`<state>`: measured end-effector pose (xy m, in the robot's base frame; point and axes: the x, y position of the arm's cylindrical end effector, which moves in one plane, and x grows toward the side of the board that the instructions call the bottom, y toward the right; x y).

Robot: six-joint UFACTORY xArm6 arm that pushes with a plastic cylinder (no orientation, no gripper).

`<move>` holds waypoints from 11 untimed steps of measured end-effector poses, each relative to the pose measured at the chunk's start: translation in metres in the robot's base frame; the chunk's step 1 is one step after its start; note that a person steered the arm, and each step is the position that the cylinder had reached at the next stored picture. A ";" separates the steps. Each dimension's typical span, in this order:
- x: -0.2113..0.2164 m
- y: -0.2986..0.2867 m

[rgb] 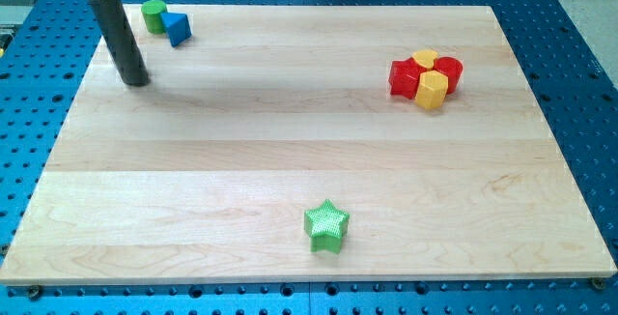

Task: Form a group of blue blocks and green blocks at the top left corner of the board

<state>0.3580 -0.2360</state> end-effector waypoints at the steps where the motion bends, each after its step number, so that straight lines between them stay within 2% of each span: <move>1: -0.013 -0.041; 2: -0.041 0.004; 3: -0.012 -0.015; 4: -0.025 0.025; 5: -0.053 0.027; 6: -0.040 0.026; 7: 0.017 0.129; 8: 0.090 0.258; 9: 0.196 0.298; 10: 0.255 0.271; 11: 0.223 0.220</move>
<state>0.5815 -0.0158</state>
